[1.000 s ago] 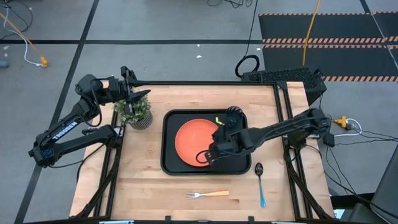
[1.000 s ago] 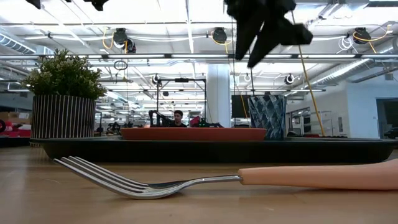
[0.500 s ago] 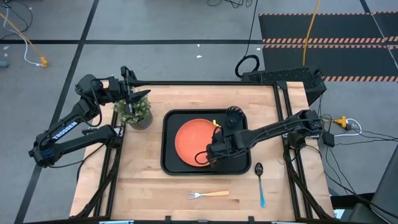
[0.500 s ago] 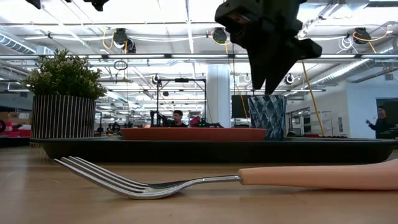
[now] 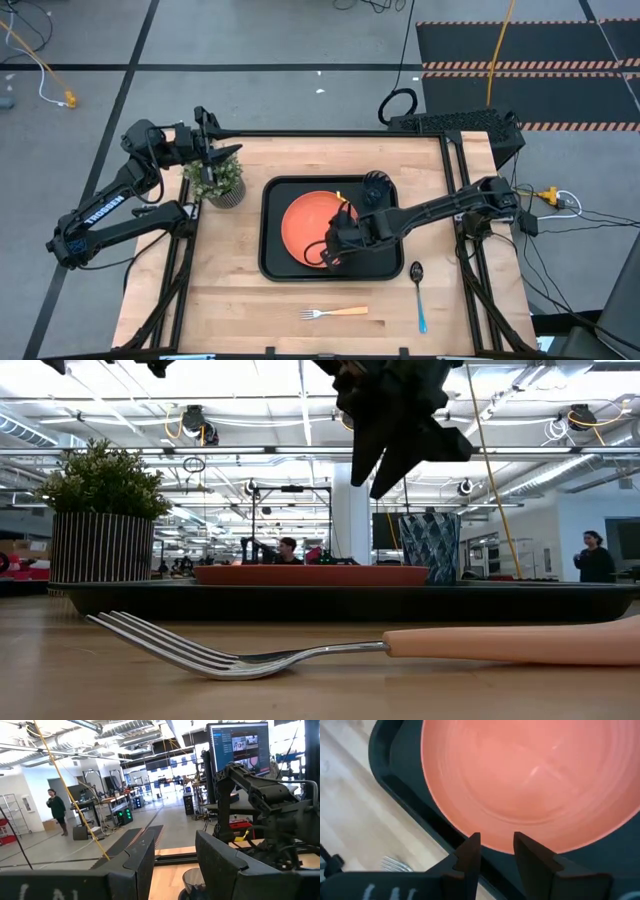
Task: Pick and place plate/cup/fork/spoon on tray
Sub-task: Adjust the orange plate on the black serving tray
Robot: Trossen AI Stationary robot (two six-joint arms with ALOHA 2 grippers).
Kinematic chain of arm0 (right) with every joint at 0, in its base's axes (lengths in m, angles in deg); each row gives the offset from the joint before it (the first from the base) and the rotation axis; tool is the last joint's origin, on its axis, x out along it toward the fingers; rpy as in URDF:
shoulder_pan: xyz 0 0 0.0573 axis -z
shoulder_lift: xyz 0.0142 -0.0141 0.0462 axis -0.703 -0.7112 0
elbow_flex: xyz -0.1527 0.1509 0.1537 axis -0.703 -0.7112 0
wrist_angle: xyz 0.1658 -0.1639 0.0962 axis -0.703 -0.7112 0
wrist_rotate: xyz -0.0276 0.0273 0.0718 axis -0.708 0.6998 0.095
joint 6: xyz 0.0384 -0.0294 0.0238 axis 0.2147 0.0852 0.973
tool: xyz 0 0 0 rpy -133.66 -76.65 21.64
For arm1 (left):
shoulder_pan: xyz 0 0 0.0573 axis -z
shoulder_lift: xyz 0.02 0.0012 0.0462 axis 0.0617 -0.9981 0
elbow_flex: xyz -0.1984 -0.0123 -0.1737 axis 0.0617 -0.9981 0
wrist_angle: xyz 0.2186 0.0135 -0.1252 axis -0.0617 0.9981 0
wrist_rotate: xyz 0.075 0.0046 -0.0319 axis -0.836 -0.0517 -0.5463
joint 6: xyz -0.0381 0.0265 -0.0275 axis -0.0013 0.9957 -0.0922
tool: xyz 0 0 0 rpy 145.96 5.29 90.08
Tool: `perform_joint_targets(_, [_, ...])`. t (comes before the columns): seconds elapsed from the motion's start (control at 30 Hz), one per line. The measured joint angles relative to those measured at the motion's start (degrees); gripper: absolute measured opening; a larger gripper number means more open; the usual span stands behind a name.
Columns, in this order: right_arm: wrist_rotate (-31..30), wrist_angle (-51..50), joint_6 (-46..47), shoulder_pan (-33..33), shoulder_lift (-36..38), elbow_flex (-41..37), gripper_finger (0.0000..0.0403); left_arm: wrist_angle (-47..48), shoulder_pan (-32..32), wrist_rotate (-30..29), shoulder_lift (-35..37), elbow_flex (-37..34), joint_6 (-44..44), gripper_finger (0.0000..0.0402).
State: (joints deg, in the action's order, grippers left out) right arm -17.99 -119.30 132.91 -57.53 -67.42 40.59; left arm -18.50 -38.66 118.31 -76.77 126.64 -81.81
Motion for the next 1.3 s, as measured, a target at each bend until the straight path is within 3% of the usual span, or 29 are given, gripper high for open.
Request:
perform_joint_targets(0.3, [-4.5, -5.1, 6.2, 0.1, 0.0, -1.1, 0.0107, -0.1, 0.0, 0.0, 0.0, 0.0, 0.0, 0.0145])
perform_joint_targets(0.43, [-4.6, -2.1, 5.6, 0.2, 0.0, -3.9, 0.0107, -0.1, 0.0, 0.0, 0.0, 0.0, 0.0, 0.0145])
perform_joint_targets(0.67, [-4.6, 14.2, -3.2, 0.2, 0.0, -8.2, 0.0107, -0.2, 0.0, 0.0, 0.0, 0.0, 0.0, 0.0145])
perform_joint_targets(1.1, [-4.5, 14.0, -14.3, 0.2, 0.1, -13.6, 0.0071, -0.2, 0.0, 0.0, 0.0, 0.0, 1.1, 0.0145])
perform_joint_targets(1.3, [-3.0, 14.8, -27.0, 0.4, 0.8, -13.6, 0.0058, -0.1, 0.0, 0.0, 0.0, 0.0, -0.1, 0.0145])
